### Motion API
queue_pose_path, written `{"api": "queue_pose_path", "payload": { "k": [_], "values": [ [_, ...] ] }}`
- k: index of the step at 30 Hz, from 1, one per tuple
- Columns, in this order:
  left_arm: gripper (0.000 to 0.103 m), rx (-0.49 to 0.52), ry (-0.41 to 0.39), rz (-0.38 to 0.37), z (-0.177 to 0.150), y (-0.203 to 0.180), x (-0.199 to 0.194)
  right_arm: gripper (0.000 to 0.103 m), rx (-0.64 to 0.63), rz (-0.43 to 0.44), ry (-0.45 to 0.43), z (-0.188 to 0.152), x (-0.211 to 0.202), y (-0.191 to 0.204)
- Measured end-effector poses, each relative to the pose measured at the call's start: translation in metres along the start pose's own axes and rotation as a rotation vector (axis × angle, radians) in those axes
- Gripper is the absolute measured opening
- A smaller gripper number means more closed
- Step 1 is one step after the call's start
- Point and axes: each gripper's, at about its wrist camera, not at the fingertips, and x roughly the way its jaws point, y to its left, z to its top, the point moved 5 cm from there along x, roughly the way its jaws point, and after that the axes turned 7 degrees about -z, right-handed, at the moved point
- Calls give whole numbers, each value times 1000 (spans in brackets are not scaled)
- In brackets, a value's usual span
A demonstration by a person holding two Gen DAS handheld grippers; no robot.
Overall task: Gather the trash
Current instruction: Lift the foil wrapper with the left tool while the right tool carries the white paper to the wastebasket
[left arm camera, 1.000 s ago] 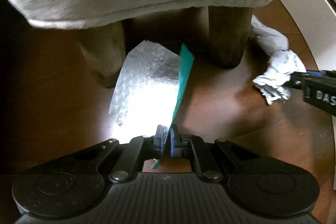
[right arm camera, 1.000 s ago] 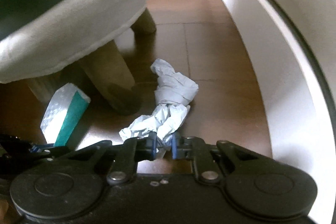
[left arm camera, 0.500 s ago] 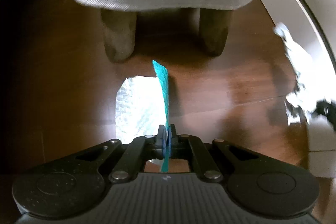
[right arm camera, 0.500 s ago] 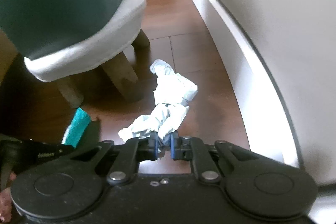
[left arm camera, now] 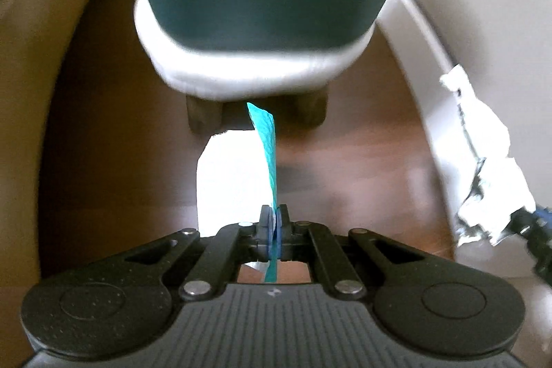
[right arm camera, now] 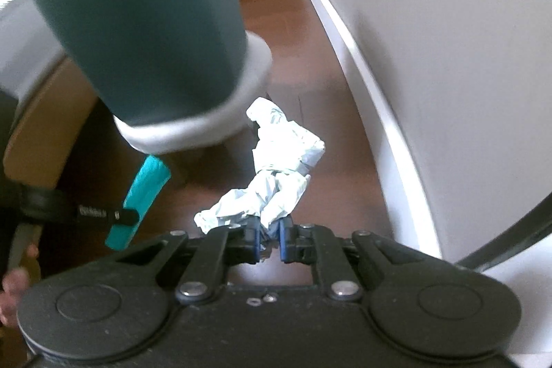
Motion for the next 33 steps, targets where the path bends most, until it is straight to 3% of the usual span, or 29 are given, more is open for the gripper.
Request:
{"api": "queue_pose_path", "payload": {
  "k": [13,26,33],
  "values": [
    [2,-18,-235,-157,38,-26,-148,9,-136,49,-232,82,-116,36],
    [2,65,-557,-218,97,-50,-301,9,-177,87,-424,156,-184,56],
    [2,101,-686,-189,147,-57,-340,8,-206,72,-519,207,-202,73]
  ]
}}
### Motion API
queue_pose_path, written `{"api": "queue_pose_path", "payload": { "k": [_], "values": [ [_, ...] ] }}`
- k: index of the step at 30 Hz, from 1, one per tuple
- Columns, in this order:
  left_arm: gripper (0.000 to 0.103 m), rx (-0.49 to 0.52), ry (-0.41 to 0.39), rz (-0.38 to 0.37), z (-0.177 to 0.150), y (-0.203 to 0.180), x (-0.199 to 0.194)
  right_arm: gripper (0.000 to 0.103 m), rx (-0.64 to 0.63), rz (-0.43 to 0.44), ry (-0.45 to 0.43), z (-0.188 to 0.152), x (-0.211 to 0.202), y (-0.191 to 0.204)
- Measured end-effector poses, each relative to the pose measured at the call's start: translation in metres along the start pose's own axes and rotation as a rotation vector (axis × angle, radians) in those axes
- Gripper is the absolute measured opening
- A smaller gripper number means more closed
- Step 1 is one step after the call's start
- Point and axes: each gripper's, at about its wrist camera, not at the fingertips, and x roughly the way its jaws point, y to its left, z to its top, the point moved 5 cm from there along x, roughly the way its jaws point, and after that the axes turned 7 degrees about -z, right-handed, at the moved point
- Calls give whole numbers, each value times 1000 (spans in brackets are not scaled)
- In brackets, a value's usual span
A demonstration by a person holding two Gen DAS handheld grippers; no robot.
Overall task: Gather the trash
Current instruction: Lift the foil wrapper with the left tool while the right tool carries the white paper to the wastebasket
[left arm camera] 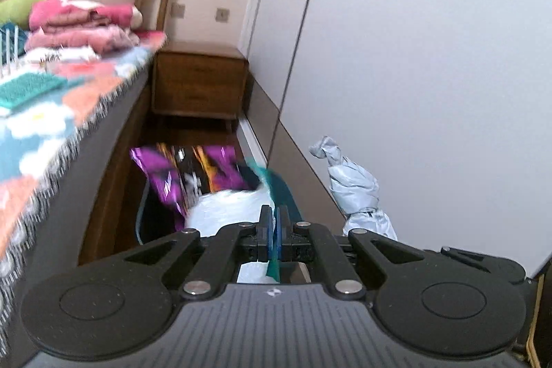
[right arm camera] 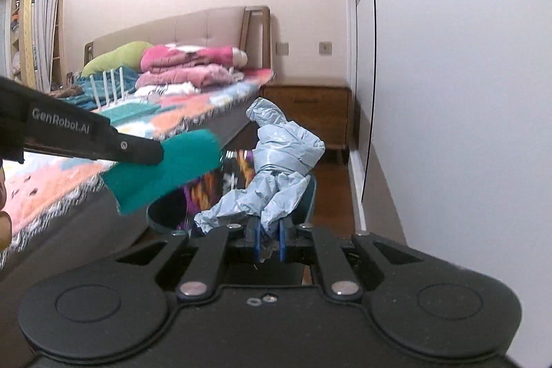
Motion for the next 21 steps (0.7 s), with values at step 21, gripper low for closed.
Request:
{"api": "queue_pose_path", "payload": {
  "k": [21],
  "values": [
    [2,-37,66,2,21,55,99,8,-183,-12,200,8,118,42]
  ]
}}
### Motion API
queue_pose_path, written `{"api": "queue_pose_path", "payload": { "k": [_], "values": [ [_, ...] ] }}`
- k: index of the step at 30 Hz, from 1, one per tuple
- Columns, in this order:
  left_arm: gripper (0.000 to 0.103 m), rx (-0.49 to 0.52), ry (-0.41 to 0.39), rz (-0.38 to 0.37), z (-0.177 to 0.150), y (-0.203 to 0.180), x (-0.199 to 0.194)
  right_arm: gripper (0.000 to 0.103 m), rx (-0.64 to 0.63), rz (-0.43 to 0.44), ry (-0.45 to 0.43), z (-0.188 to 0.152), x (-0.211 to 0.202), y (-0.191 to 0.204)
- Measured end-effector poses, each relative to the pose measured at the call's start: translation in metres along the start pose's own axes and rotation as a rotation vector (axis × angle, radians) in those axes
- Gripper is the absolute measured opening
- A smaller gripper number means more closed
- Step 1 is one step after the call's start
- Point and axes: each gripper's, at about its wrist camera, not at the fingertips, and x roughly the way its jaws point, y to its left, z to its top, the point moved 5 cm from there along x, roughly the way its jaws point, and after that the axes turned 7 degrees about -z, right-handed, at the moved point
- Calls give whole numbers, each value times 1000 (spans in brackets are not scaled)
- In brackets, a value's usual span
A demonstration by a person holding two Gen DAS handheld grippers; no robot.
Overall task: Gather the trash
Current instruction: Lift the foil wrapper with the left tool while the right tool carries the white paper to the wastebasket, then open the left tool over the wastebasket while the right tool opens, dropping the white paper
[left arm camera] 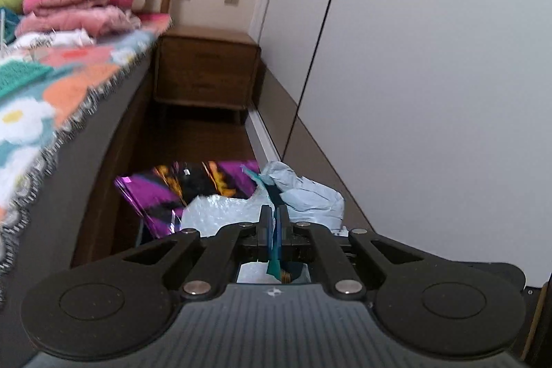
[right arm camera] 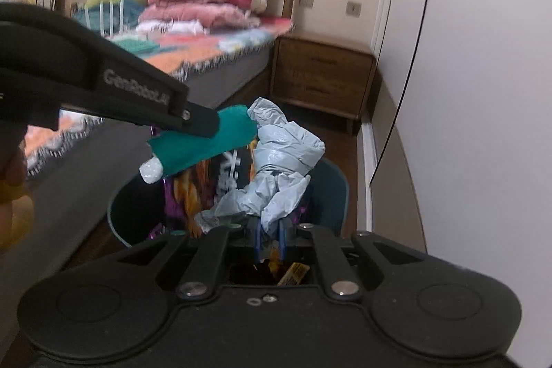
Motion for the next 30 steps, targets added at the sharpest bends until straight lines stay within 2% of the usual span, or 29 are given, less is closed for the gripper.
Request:
{"api": "queue_pose_path", "payload": {
  "k": [8,14,19,25,30],
  "values": [
    [2,-26,142,27,-32,19,39,10,6,38,87,-11,25,5],
    [2,-21,260,51,-51,30,56,18,-1,41,104,-9,29,5],
    [2,-24,343,69,-63,35,64,20,21,71,133,-10,31,0],
    [3,-42,446,54,-72,38,74,26,-3,89,180,-14,33,-1],
    [5,-17,499,46,-78,36,73,38,-16,86,221,-20,29,-3]
  ]
}}
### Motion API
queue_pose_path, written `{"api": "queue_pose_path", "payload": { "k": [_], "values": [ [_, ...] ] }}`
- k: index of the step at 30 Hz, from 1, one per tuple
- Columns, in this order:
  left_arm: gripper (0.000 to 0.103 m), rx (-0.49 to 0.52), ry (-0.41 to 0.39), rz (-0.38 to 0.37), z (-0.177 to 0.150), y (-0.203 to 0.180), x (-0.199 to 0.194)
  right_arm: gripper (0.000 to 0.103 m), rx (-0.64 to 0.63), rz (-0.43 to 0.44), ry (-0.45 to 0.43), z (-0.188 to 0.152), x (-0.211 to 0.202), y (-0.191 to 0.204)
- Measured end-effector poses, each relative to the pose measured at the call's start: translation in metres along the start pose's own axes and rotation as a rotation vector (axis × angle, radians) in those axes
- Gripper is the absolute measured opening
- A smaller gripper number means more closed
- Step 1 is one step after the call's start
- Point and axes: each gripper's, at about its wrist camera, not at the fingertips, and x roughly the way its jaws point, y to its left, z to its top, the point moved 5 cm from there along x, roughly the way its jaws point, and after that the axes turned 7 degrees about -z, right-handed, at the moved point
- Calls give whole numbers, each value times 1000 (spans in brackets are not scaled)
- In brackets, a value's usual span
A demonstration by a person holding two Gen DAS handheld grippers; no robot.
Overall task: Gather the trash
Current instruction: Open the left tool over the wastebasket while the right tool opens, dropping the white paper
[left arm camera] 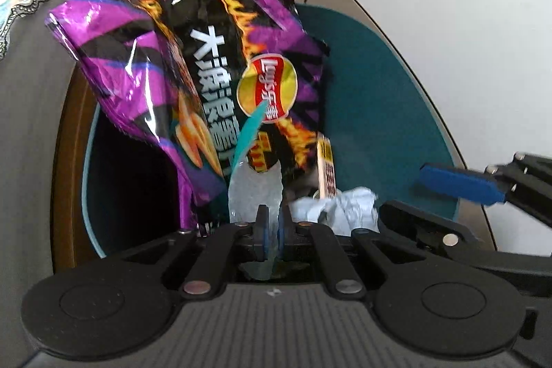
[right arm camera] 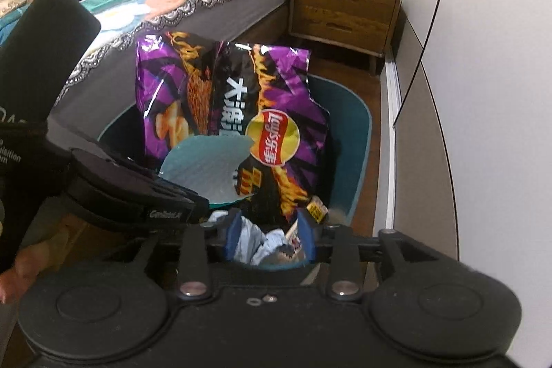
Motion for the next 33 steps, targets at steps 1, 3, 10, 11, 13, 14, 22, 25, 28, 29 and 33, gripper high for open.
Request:
{"api": "queue_pose_path", "payload": {
  "k": [1,3,10,11,13,14,22,25,28,29,33],
  "values": [
    [5,6,-5,2,-1,-1,-2,39,4,-1,5,-1,-2,-1],
    [6,1,-14,-9,-1,-1,-8,41,8,5,13,-3,-7,-1],
    [22,61,-57,-10,-6,-9,-42,47,40,7,-12,0,-36,0],
    [28,68,-65,-9,-7,-11,-47,47,47,9,-17,0,-41,0],
    [34,97,-88,2,-9,-16,-58,48,56,10,-31,3,-50,0],
    [42,107,-100,7,-10,-18,-64,51,70,12,-40,4,-56,1],
    [55,155,-217,49,-16,-20,-119,60,132,28,-124,7,-95,11],
    [55,167,-260,54,-18,-18,-138,63,160,23,-176,9,-112,16],
    [56,170,-298,46,-23,-14,-157,65,187,27,-222,11,-128,22],
    [59,167,-308,46,-25,-12,-163,68,196,22,-237,11,-133,24],
    [62,167,-356,62,-37,-4,-186,74,221,23,-286,10,-152,32]
  ]
}}
